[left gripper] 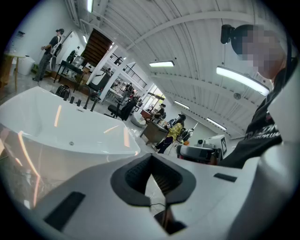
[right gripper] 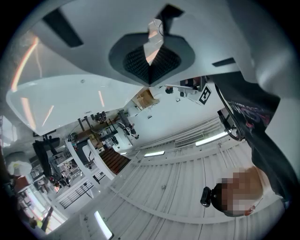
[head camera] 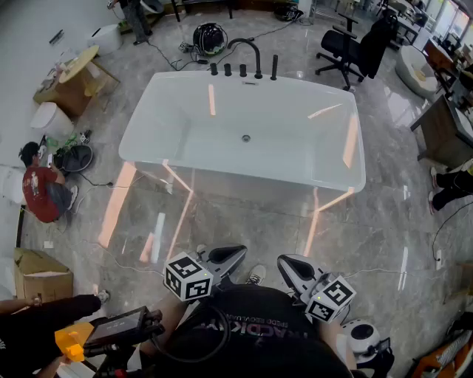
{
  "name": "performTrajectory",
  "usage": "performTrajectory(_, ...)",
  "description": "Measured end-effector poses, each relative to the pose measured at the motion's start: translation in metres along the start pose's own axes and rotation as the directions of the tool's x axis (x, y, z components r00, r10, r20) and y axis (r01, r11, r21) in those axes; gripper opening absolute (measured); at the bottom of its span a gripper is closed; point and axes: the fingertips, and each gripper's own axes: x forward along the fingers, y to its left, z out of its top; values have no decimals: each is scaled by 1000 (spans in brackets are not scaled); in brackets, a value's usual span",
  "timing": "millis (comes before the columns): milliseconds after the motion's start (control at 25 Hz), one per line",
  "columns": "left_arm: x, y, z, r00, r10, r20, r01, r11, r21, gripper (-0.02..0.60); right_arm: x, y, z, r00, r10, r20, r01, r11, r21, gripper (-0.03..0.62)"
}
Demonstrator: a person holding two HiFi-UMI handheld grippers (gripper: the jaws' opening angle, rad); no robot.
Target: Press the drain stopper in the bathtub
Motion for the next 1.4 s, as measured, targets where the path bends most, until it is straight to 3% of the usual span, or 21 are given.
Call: performTrajectory(1400, -1, 1, -3, 1000, -2, 0, 2, 1000, -17, 8, 4, 5, 0, 999, 34, -6, -34, 999, -1, 15)
